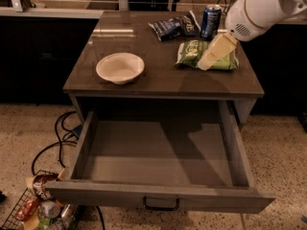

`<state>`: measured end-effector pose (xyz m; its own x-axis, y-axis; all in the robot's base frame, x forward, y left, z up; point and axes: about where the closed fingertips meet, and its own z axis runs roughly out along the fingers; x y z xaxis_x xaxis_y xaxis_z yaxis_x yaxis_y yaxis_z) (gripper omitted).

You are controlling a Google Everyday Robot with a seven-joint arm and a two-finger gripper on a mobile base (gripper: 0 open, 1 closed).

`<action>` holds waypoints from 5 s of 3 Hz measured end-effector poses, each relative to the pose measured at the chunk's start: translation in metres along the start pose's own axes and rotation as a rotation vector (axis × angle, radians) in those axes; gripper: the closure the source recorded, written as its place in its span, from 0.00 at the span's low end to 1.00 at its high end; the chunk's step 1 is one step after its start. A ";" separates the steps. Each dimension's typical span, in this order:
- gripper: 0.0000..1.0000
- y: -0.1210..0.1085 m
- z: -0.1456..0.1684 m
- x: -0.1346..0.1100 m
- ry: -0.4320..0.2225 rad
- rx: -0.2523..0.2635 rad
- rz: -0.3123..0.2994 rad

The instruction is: Place green jalapeno chip bag into top drawer

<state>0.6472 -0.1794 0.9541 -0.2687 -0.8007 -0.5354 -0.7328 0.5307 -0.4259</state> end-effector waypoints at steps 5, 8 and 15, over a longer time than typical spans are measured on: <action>0.42 -0.070 0.187 0.031 -0.166 -0.112 0.251; 1.00 -0.069 0.189 0.027 -0.164 -0.121 0.251; 1.00 0.138 0.032 0.038 -0.243 -0.159 0.004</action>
Offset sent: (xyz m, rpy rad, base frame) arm 0.1533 -0.0236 -0.1055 0.3466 -0.0067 -0.1290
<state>0.5555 -0.1281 0.8516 -0.1278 -0.6986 -0.7040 -0.8262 0.4677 -0.3141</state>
